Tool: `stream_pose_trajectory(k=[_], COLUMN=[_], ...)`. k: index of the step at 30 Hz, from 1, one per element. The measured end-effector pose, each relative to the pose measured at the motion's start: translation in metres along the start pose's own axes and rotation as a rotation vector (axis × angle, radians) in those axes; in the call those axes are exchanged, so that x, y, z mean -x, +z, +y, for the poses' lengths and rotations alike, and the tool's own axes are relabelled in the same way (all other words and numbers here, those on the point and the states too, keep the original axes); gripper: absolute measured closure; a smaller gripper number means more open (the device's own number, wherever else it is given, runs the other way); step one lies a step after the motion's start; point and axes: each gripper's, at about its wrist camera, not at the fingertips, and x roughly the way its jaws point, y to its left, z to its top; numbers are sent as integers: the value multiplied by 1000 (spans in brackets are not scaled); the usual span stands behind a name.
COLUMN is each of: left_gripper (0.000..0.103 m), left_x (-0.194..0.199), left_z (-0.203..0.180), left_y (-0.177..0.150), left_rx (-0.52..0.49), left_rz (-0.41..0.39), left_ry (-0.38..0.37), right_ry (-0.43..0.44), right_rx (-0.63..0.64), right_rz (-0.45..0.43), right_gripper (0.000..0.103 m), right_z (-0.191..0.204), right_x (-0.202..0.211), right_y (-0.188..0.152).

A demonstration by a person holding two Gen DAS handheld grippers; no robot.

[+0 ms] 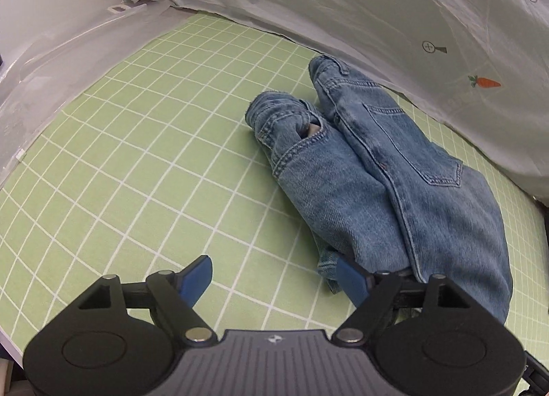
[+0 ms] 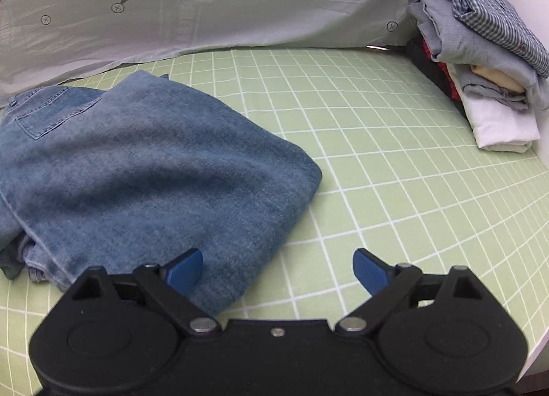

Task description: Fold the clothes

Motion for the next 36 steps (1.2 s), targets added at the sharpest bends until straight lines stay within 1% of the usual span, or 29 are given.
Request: stream_pose_trajectory(k=[4, 6, 9, 14, 18, 20, 22, 25, 30, 32, 34, 36], left_gripper=[21, 21, 21, 21, 21, 21, 21, 21, 21, 21, 21, 20], left_x=[2, 1, -1, -3, -1, 1, 1, 0, -2, -4, -7, -10], left_z=[5, 11, 19, 28, 26, 24, 23, 18, 10, 7, 3, -1], left_y=[-12, -16, -21, -22, -18, -15, -12, -9, -4, 0, 5, 11], left_rx=[-55, -73, -97, -120, -152, -157, -160, -162, -144, -123, -99, -72], left_rz=[30, 51, 80, 97, 87, 76, 68, 64, 52, 48, 39, 28], left_ry=[11, 17, 32, 35, 29, 26, 24, 23, 19, 18, 15, 16], right_ry=[30, 40, 41, 60, 99, 136, 146, 125, 53, 15, -16, -55], right_rx=[-71, -85, -73, -63, -81, -68, -47, -41, -39, -22, -35, -82], right_rz=[-58, -69, -57, -31, 1, 1, 2, -12, -25, -36, -74, -150], right_gripper=[7, 6, 6, 6, 7, 7, 7, 7, 8, 12, 23, 24], right_z=[2, 6, 16, 30, 36, 41, 48, 50, 39, 33, 21, 4], right_x=[28, 37, 43, 45, 42, 42, 40, 34, 21, 16, 16, 21], right_y=[-11, -20, -35, -50, -54, -55, -54, -49, -35, -28, -17, -4])
